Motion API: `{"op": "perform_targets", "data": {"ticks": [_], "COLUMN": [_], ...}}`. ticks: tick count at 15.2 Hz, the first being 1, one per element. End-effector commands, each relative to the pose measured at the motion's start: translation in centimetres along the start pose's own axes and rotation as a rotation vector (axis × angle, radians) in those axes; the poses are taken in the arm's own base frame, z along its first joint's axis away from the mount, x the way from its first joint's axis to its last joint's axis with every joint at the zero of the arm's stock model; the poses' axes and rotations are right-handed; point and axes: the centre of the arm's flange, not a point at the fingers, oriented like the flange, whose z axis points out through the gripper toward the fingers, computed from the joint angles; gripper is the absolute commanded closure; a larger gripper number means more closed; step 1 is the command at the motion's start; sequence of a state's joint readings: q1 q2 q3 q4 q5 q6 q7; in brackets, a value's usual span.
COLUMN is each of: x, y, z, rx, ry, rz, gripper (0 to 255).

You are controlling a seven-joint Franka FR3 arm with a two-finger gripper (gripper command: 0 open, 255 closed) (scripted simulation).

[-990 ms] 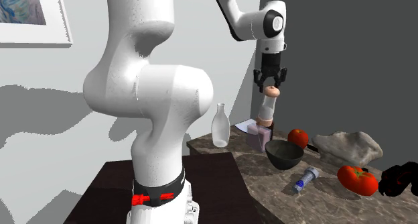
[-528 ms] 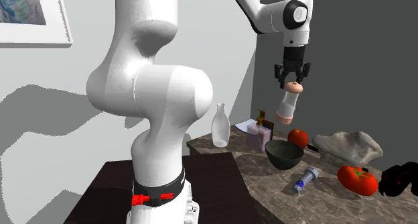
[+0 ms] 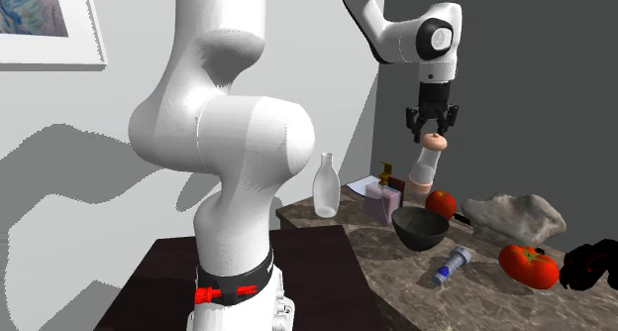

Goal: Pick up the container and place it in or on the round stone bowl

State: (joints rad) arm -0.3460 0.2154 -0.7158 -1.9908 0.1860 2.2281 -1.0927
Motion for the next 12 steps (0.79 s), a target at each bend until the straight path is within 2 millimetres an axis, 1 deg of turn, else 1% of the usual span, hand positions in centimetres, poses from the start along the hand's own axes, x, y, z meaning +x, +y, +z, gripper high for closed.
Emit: {"op": "perform_targets", "data": {"ticks": [1, 12], "x": [-0.1, -0.4], "y": [0.0, -0.3], "z": [1.1, 6.9], "rx": [-0.001, -0.001], "ry": [0.000, 0.000], "rz": [0.000, 0.000], "gripper": [255, 255]}}
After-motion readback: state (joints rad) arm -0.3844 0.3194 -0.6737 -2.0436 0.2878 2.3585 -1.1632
